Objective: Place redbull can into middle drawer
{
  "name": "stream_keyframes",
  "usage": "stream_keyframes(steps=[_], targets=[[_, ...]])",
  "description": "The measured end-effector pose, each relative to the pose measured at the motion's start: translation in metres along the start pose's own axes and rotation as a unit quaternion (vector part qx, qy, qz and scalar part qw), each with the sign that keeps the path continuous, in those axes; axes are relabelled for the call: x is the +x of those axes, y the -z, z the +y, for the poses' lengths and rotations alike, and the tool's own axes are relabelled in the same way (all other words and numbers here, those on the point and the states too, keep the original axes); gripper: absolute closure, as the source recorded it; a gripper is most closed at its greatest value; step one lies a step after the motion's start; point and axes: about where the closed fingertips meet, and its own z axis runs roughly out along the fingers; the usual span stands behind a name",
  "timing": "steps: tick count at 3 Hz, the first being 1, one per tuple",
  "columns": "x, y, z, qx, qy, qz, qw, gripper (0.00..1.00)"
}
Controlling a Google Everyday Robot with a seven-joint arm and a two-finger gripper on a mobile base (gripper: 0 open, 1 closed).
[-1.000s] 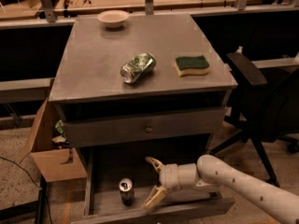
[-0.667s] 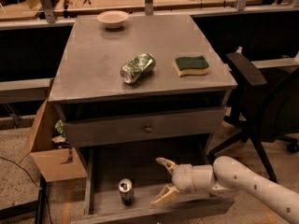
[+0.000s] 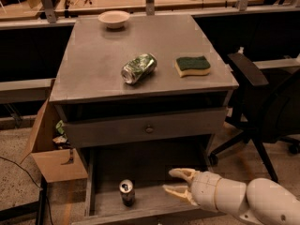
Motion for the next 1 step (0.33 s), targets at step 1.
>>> stream_keyframes(steps=[1], targets=[[-0.0018,0.0308,-0.0142,0.064,0.018,0.031,0.9973,0.57]])
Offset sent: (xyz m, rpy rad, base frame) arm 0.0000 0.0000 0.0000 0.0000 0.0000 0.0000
